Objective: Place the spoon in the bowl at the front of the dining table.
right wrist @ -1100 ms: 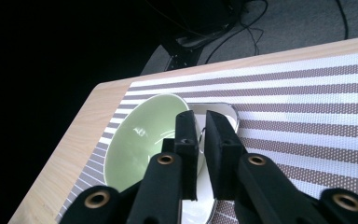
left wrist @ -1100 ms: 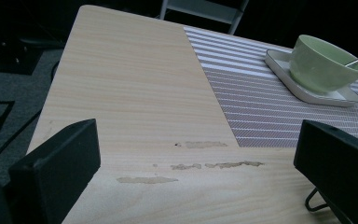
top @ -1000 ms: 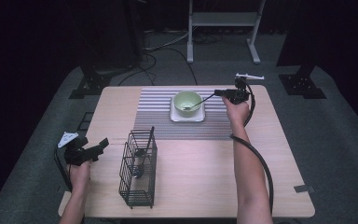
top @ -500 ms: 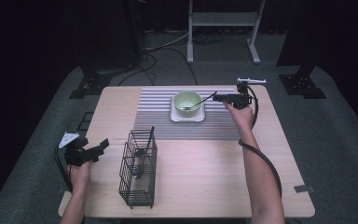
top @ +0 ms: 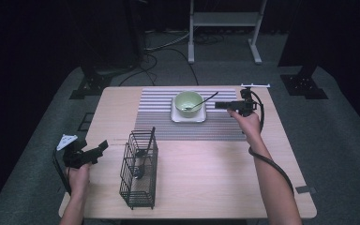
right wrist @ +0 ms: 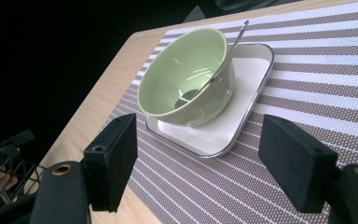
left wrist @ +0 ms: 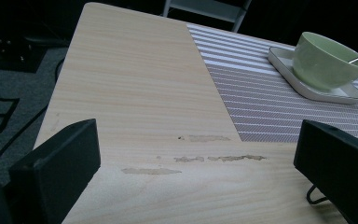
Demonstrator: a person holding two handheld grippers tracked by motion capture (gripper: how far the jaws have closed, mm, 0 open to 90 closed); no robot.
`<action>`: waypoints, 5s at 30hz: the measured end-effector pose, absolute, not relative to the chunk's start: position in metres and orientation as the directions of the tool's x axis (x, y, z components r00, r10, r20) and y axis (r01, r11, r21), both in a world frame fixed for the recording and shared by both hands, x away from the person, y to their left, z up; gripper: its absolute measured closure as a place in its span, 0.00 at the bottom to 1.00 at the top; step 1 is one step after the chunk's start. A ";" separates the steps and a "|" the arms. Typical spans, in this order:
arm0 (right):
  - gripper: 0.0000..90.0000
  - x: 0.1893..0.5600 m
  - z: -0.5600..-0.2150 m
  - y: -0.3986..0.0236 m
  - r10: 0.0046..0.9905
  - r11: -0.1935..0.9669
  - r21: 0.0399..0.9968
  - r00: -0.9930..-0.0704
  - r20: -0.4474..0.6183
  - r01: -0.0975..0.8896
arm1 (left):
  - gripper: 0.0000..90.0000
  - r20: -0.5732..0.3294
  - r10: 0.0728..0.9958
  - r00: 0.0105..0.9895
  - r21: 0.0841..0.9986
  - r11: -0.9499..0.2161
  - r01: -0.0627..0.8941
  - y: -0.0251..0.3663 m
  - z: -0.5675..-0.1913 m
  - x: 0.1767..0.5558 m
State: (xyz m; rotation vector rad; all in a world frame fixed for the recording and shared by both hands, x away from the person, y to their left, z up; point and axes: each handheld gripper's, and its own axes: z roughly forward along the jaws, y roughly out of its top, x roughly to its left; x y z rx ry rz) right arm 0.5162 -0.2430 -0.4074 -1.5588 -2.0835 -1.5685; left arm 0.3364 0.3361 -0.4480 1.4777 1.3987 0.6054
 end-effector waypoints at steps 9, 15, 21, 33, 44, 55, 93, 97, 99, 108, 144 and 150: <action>0.25 0.507 -0.406 -0.242 0.634 -0.022 0.650 -0.492 0.597 0.760 | 0.00 -0.255 0.944 0.209 0.879 0.136 0.457 0.337 -0.448 0.336; 0.22 0.500 -0.405 -0.240 0.628 0.007 0.653 -0.511 0.587 0.757 | 0.00 -0.256 0.944 0.209 0.880 0.138 0.455 0.337 -0.448 0.336; 0.19 0.496 -0.405 -0.237 0.626 0.038 0.650 -0.525 0.576 0.759 | 0.00 -0.255 0.944 0.207 0.880 0.138 0.455 0.337 -0.448 0.336; 0.16 0.487 -0.401 -0.231 0.631 0.100 0.642 -0.547 0.550 0.760 | 0.00 -0.251 0.945 0.207 0.880 0.134 0.455 0.336 -0.448 0.336; 0.16 0.480 -0.396 -0.228 0.617 0.132 0.647 -0.573 0.540 0.751 | 0.00 -0.251 0.946 0.205 0.880 0.136 0.455 0.337 -0.448 0.335; 0.16 0.470 -0.394 -0.225 0.605 0.168 0.649 -0.597 0.526 0.742 | 0.00 -0.248 0.947 0.204 0.880 0.133 0.456 0.337 -0.448 0.335; 0.16 0.437 -0.401 -0.216 0.549 0.264 0.638 -0.656 0.517 0.723 | 0.00 -0.244 0.947 0.207 0.880 0.127 0.458 0.335 -0.448 0.335; 0.16 0.432 -0.402 -0.216 0.539 0.265 0.636 -0.658 0.526 0.725 | 0.00 -0.244 0.947 0.207 0.880 0.126 0.458 0.335 -0.448 0.335; 0.16 0.430 -0.403 -0.215 0.536 0.272 0.636 -0.662 0.523 0.722 | 0.00 -0.243 0.948 0.207 0.879 0.125 0.460 0.335 -0.448 0.336; 0.16 0.423 -0.411 -0.214 0.527 0.283 0.627 -0.664 0.530 0.726 | 0.00 -0.243 0.948 0.206 0.880 0.126 0.458 0.335 -0.448 0.335; 0.16 0.393 -0.437 -0.225 0.490 0.243 0.622 -0.648 0.584 0.744 | 0.00 -0.243 0.948 0.205 0.881 0.126 0.457 0.334 -0.448 0.335; 0.16 0.386 -0.443 -0.230 0.485 0.209 0.622 -0.632 0.604 0.755 | 0.00 -0.249 0.946 0.210 0.883 0.132 0.451 0.333 -0.446 0.334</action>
